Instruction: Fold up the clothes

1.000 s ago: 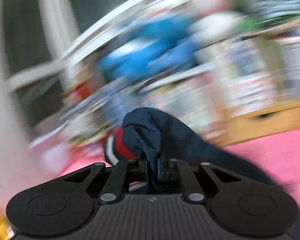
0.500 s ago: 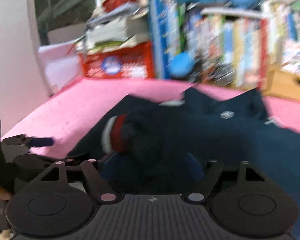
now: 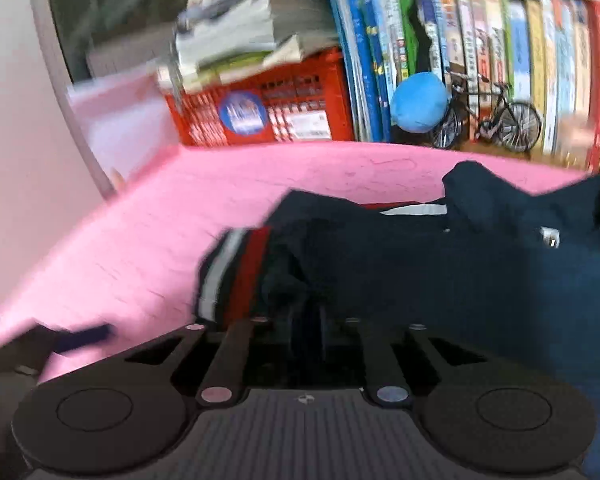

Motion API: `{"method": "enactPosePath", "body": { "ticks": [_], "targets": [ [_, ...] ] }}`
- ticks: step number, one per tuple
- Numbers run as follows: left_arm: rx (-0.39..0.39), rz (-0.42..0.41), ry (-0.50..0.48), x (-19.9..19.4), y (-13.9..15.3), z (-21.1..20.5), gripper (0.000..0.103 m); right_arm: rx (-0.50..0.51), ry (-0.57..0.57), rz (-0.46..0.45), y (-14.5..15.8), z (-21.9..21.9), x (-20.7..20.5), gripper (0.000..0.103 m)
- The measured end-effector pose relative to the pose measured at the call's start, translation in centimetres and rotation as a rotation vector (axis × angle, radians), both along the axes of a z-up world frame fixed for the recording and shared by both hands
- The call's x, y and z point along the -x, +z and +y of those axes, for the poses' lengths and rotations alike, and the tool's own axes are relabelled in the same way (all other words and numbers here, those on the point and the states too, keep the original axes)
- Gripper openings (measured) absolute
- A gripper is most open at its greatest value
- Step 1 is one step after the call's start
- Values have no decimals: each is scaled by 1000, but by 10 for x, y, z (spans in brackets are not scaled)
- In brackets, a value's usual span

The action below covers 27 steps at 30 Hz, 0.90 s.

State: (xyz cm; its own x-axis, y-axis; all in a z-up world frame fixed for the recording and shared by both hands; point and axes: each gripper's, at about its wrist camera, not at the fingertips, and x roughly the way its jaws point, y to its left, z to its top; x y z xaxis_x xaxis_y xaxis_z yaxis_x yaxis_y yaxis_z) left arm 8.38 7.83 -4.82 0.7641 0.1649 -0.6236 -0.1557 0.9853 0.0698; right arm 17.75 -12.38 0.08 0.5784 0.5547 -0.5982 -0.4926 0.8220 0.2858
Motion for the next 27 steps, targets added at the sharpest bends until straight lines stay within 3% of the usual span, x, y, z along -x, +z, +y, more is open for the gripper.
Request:
{"method": "enactPosePath", "body": {
  "ticks": [1, 2, 3, 6, 9, 13, 14, 15, 18, 23, 27],
  "targets": [
    [0, 0, 0, 0, 0, 0, 103, -21, -2, -16, 3, -12, 6, 39],
    [-2, 0, 0, 0, 0, 0, 103, -20, -15, -44, 5, -23, 13, 57],
    [-7, 0, 0, 0, 0, -1, 103, 0, -38, -79, 7, -35, 19, 65],
    [-25, -2, -1, 1, 1, -3, 103, 121, -128, -135, 1, -67, 30, 65],
    [-41, -4, -2, 1, 1, -5, 103, 232, -288, -107, -15, -114, 34, 64],
    [-66, -7, -2, 1, 2, -8, 103, 190, -453, -134, -13, -175, 58, 63],
    [-74, -7, -3, 1, 2, -8, 103, 184, -483, -153, -11, -186, 66, 68],
    [-82, -8, -3, 1, 2, -9, 103, 204, -517, -162, -10, -194, 71, 72],
    [-101, -11, -5, 1, 2, -12, 103, 301, -586, -145, -23, -210, 72, 73],
    [-88, -21, 14, 8, 5, -9, 103, 236, -604, -187, -16, -229, 103, 75],
    [-115, -52, 1, 21, 28, -12, 103, 257, -642, -215, -7, -247, 119, 81]
  ]
}}
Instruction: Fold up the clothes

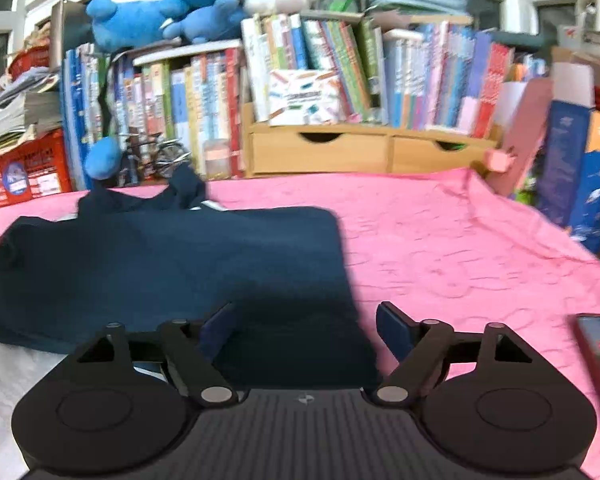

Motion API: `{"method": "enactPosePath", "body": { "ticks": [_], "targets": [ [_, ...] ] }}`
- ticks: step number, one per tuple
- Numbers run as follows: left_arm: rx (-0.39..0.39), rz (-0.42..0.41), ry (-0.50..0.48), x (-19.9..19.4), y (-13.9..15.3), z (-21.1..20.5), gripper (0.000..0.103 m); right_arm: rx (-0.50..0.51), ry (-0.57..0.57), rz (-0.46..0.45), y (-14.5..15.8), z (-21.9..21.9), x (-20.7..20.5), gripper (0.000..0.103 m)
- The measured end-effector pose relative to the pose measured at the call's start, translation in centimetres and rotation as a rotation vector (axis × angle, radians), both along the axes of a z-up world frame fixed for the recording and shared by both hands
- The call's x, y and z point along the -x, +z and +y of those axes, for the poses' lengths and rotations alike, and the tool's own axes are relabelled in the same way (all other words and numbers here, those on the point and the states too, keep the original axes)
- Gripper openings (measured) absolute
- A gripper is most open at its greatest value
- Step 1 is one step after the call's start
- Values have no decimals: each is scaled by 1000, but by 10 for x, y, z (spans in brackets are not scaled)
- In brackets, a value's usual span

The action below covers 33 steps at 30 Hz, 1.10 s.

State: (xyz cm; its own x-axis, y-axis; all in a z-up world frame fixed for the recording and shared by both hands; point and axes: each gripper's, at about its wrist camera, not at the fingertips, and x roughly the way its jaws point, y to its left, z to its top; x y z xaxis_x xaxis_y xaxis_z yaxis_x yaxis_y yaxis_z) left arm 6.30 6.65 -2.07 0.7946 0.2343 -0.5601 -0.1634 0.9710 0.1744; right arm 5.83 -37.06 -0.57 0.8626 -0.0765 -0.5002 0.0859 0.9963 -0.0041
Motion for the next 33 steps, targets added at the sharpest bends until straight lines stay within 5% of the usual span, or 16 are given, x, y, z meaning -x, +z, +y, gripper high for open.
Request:
{"method": "enactPosePath", "body": {
  "ticks": [5, 11, 13, 19, 24, 30, 33],
  "targets": [
    [8, -53, -80, 15, 23, -12, 103, -26, -1, 13, 0, -27, 10, 89],
    [-52, 42, -58, 8, -3, -15, 103, 6, 53, 75, -16, -19, 15, 89],
    [23, 30, -65, 3, 7, 2, 103, -45, 70, 59, -10, -26, 16, 90],
    [419, 52, -83, -66, 29, 61, 103, -344, 80, 9, 17, -78, -45, 99],
    [353, 129, -93, -124, 7, 55, 103, -313, 78, 106, 6, -74, -114, 99],
    [372, 179, -196, -163, -17, 39, 103, -237, 125, 192, -18, -54, -150, 100],
    [225, 193, -156, -177, -41, 22, 103, -189, 149, 196, -20, -46, -158, 88]
  ]
}}
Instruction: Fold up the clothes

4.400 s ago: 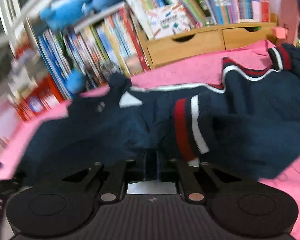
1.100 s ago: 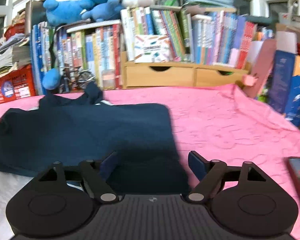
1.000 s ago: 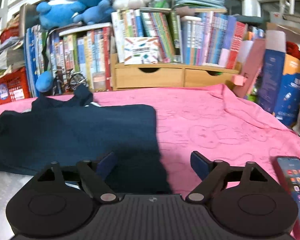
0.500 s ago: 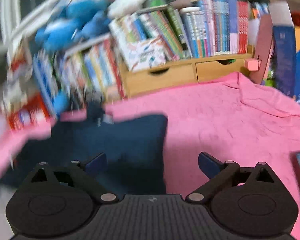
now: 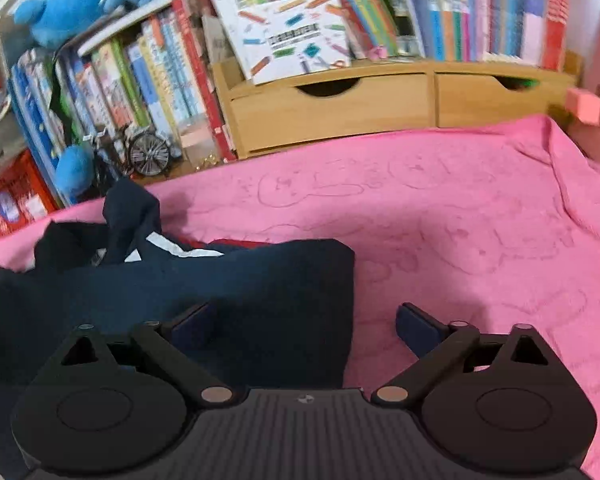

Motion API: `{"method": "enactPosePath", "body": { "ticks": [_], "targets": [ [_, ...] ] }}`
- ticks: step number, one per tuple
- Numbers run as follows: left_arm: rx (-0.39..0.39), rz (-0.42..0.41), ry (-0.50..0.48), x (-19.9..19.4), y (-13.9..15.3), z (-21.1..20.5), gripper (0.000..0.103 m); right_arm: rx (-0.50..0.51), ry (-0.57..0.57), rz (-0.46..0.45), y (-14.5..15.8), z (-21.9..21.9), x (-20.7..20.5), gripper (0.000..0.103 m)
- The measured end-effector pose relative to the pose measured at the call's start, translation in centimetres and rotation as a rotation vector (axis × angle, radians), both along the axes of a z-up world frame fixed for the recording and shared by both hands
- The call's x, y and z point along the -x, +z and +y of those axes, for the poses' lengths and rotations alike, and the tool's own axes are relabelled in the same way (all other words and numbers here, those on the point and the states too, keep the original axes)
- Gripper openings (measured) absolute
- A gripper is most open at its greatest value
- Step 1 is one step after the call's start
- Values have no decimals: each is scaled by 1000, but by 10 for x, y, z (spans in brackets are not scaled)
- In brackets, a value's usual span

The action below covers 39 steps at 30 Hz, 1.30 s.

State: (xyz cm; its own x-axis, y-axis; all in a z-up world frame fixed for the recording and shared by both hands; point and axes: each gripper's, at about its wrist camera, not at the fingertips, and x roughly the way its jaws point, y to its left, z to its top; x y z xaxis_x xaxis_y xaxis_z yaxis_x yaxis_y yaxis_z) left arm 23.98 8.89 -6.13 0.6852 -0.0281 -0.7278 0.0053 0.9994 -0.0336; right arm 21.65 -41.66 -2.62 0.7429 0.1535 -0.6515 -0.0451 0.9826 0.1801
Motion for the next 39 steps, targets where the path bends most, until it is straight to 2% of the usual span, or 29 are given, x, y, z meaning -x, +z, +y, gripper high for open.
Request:
{"method": "enactPosePath", "body": {
  "ticks": [1, 3, 4, 5, 6, 7, 8, 10, 12, 15, 17, 18, 19, 21, 22, 23, 24, 25, 26, 27, 28, 30, 31, 33, 35, 36, 37, 38, 39],
  "targets": [
    [-33, -16, -12, 1, -4, -6, 103, 17, 8, -3, 0, 3, -2, 84],
    [-24, -32, -12, 4, -6, -10, 103, 45, 25, -14, 0, 8, -4, 71],
    [-20, -35, -12, 6, -5, -11, 101, 55, 29, -19, 1, 10, -3, 59],
    [-18, -44, -8, 8, -4, -10, 89, 65, 26, -25, 1, 12, -2, 49],
    [-14, -62, 1, 14, -2, -11, 59, 68, 23, -29, 1, 14, -1, 32],
    [-21, -79, 10, 20, 3, -15, 42, 62, 20, -30, 2, 14, 1, 23],
    [-79, -102, 20, 27, 7, -23, 18, 56, 18, -31, 2, 15, 3, 15],
    [-289, -186, 34, 41, 12, -49, 2, 64, 14, -41, 5, 20, 9, 10],
    [-438, -290, 21, 57, 13, -66, 1, 102, 8, -68, 10, 28, 17, 7],
    [-438, -330, 90, 58, 26, -60, 0, 262, -19, -157, 24, 46, 32, 7],
    [-439, -351, 144, 52, 36, -51, 0, 576, -52, -279, 27, 76, 44, 7],
    [-435, -344, 142, 48, 40, -48, 0, 693, -57, -329, 25, 88, 47, 7],
    [-369, -310, 106, 44, 44, -41, 0, 755, -46, -352, 25, 96, 49, 7],
    [-100, -258, -10, 43, 51, -18, 8, 674, -7, -298, 30, 90, 46, 7],
    [-10, -235, -52, 43, 53, -9, 12, 622, 8, -267, 32, 85, 44, 9],
    [42, -209, -60, 41, 52, -2, 25, 567, 18, -234, 34, 78, 42, 16],
    [59, -187, -46, 38, 51, 3, 42, 498, 21, -205, 35, 69, 39, 31],
    [63, -170, -32, 35, 50, 7, 48, 415, 18, -182, 36, 57, 37, 42],
    [65, -156, -26, 32, 47, 10, 52, 332, 16, -159, 37, 46, 35, 63],
    [73, -140, -22, 28, 44, 13, 54, 257, 5, -144, 37, 34, 33, 71],
    [97, -116, -23, 22, 39, 16, 57, 193, -19, -139, 38, 22, 30, 71],
    [177, -41, -54, 7, 27, 22, 80, 89, -39, -124, 36, 2, 25, 78],
    [211, -22, -76, 4, 21, 22, 85, 51, -39, -108, 34, -5, 20, 79],
    [257, -39, -135, -1, 16, 20, 100, 7, -22, -68, 26, -14, 12, 85],
    [240, -60, -138, -1, 15, 15, 96, -33, 19, -1, 14, -16, 2, 89],
    [207, -75, -127, 1, 14, 12, 80, -53, 38, 12, 9, -15, -1, 96],
    [168, -91, -112, 2, 14, 8, 66, -70, 59, 1, 6, -12, -1, 95],
    [123, -104, -85, 5, 14, 5, 40, -81, 77, -8, 4, -8, -1, 88],
    [110, -111, -60, 9, 14, 3, 27, -91, 91, -16, 4, -4, 0, 58]
  ]
}}
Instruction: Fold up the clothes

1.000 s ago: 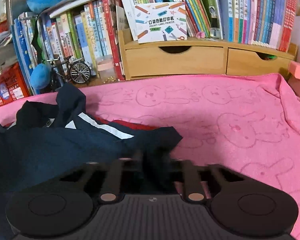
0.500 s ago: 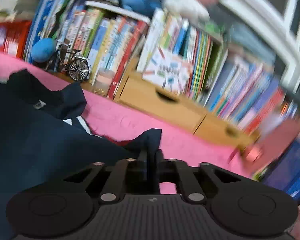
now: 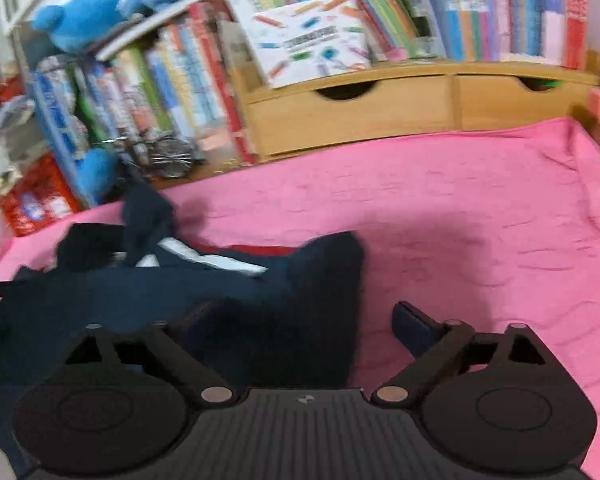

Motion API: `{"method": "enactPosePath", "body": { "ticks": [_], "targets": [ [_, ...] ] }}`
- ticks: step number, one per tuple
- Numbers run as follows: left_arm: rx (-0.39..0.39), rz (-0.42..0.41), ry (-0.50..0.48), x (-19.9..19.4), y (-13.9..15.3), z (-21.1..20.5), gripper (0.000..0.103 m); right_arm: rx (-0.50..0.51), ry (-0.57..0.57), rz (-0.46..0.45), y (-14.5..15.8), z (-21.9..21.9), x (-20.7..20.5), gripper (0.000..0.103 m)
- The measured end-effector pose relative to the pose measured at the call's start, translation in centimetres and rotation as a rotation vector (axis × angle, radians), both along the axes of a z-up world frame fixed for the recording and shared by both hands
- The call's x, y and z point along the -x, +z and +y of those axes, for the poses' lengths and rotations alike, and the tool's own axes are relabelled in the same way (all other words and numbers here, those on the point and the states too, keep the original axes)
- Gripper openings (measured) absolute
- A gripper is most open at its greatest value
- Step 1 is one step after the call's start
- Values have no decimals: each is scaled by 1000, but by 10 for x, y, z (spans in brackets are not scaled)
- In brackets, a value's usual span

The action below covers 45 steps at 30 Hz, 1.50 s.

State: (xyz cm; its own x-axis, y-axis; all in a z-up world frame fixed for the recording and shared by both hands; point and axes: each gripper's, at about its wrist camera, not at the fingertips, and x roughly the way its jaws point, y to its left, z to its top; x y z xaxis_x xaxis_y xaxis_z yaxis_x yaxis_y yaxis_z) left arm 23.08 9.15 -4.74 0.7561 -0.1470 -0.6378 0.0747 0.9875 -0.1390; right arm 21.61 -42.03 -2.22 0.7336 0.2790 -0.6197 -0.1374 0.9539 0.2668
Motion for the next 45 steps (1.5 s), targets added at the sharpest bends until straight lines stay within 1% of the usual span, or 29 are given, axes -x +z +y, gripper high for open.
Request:
{"method": "enactPosePath", "body": {
  "ticks": [1, 2, 3, 4, 6, 9, 11, 12, 13, 16, 20, 22, 26, 28, 30, 31, 32, 33, 34, 36, 38, 39, 41, 43, 45],
  "targets": [
    [19, -5, 25, 6, 1, 2, 17, -3, 1, -2, 1, 6, 1, 42],
    [51, -14, 34, 9, 2, 5, 5, 25, -13, 1, 2, 13, 1, 19],
    [58, -33, 42, 13, 4, 5, 4, 60, -19, -5, 5, 19, 4, 12],
    [38, -64, 48, 20, 7, 3, 4, 86, -18, -20, 8, 24, 8, 11],
    [-47, -144, 39, 33, 17, -7, 3, 136, -19, -55, 16, 34, 16, 8],
    [-173, -270, 20, 50, 33, -25, 3, 202, -41, -157, 39, 45, 33, 6],
    [-226, -338, 18, 55, 43, -34, 3, 253, -60, -225, 56, 53, 42, 6],
    [-238, -357, 23, 54, 48, -36, 3, 284, -72, -260, 64, 57, 46, 5],
    [-249, -371, 28, 52, 52, -38, 3, 308, -81, -288, 71, 61, 47, 5],
    [-258, -375, 51, 35, 62, -42, 3, 356, -99, -342, 87, 70, 44, 5],
    [-271, -398, 66, 25, 68, -43, 3, 379, -129, -370, 99, 77, 29, 5],
    [-303, -420, 65, 14, 74, -45, 3, 380, -142, -377, 104, 78, 18, 5],
    [-331, -463, 89, -14, 92, -44, 3, 413, -177, -408, 115, 76, -14, 5],
    [-342, -462, 96, -29, 94, -43, 3, 416, -204, -416, 118, 70, -33, 5],
    [-368, -421, 81, -42, 85, -43, 6, 407, -217, -395, 112, 61, -51, 7],
    [-380, -380, 74, -46, 76, -42, 9, 403, -225, -364, 105, 57, -62, 8],
    [-392, -338, 68, -50, 68, -41, 13, 406, -231, -329, 96, 53, -69, 13],
    [-402, -299, 69, -53, 59, -39, 15, 417, -232, -290, 86, 51, -71, 22],
    [-411, -269, 85, -52, 50, -35, 15, 428, -233, -252, 77, 48, -74, 28],
    [-430, -247, 97, -41, 40, -25, 21, 453, -231, -191, 59, 43, -75, 55],
    [-442, -239, 113, -29, 36, -15, 22, 462, -207, -206, 54, 40, -56, 61],
    [-438, -241, 116, -20, 38, -12, 22, 454, -190, -216, 54, 39, -45, 62],
    [-411, -259, 92, 4, 46, -11, 24, 412, -138, -238, 58, 41, -17, 62],
    [-381, -272, 37, 35, 50, -21, 27, 353, -47, -259, 60, 51, 12, 62],
    [-345, -271, -36, 65, 51, -36, 32, 326, 41, -260, 56, 70, 42, 62]
  ]
}}
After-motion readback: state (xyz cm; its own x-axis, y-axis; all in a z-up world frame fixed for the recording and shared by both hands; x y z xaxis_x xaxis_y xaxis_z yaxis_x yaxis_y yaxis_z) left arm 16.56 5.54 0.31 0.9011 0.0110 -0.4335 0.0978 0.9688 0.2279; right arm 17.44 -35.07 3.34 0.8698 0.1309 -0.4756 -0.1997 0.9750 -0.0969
